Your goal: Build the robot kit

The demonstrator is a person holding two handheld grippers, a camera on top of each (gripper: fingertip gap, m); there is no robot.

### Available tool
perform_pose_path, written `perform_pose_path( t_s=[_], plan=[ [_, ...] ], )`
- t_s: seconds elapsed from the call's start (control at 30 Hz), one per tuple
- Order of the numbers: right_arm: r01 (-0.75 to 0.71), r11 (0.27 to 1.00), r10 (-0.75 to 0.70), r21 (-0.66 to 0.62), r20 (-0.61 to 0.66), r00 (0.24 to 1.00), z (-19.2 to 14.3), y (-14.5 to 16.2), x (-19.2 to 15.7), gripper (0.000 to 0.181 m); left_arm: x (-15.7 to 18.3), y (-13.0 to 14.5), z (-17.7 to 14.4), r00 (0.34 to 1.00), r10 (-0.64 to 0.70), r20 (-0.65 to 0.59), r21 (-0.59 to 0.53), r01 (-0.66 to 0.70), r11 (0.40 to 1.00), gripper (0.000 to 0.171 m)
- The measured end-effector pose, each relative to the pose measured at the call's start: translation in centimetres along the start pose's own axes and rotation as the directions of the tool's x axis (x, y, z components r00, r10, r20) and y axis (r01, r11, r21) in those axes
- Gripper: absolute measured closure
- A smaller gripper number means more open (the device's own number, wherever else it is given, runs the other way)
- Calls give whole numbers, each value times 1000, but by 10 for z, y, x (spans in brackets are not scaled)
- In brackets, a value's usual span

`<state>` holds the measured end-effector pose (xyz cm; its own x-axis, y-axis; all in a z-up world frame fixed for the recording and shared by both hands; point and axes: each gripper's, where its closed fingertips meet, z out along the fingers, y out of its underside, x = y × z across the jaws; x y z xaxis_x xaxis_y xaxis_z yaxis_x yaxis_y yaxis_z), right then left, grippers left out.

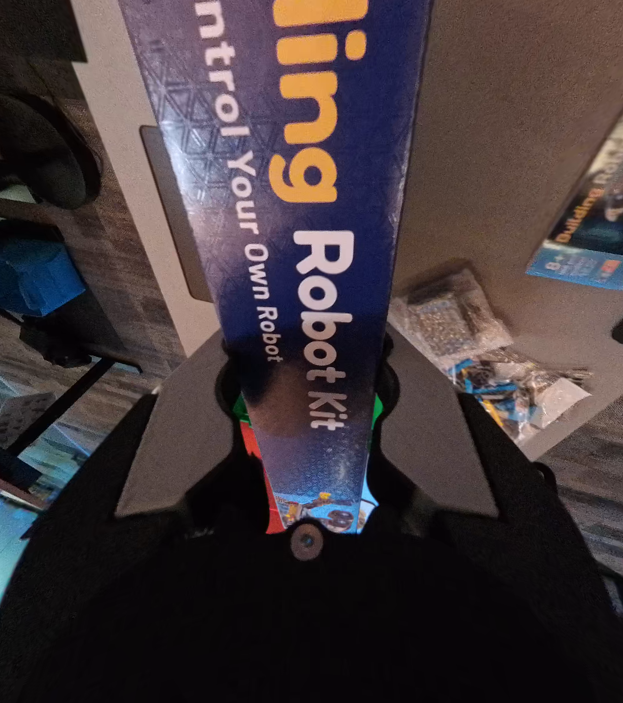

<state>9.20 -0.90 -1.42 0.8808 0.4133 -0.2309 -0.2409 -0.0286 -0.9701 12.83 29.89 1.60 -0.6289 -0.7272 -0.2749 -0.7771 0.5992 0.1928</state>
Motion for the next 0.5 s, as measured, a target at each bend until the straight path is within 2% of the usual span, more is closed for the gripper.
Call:
perform_pose_path(
  t_s=[0.07, 0.17, 0.27, 0.4, 0.5],
  plan=[
    [-93, 996, 92, 3, 103, 990, 9, 13, -16, 112, -32, -2, 28, 999, -33, -5, -26, 33, 999, 100],
    [-152, 988, 150, 6, 134, 980, 18, 30, -13, 113, -71, 5, 72, 995, -91, -33, -84, 88, 993, 100],
    [-154, 987, 160, -51, 129, 979, 22, 55, -3, 114, -96, 27, 110, 992, -112, -57, -176, 100, 979, 101],
    [-203, 979, 206, -33, 138, 969, 22, 60, 6, 115, -133, 51, 122, 977, -198, -74, -207, 179, 962, 101],
    [-221, 975, 224, -37, 151, 963, 26, 65, 9, 115, -144, 57, 129, 962, -246, -122, -196, 219, 956, 101]
  ],
)
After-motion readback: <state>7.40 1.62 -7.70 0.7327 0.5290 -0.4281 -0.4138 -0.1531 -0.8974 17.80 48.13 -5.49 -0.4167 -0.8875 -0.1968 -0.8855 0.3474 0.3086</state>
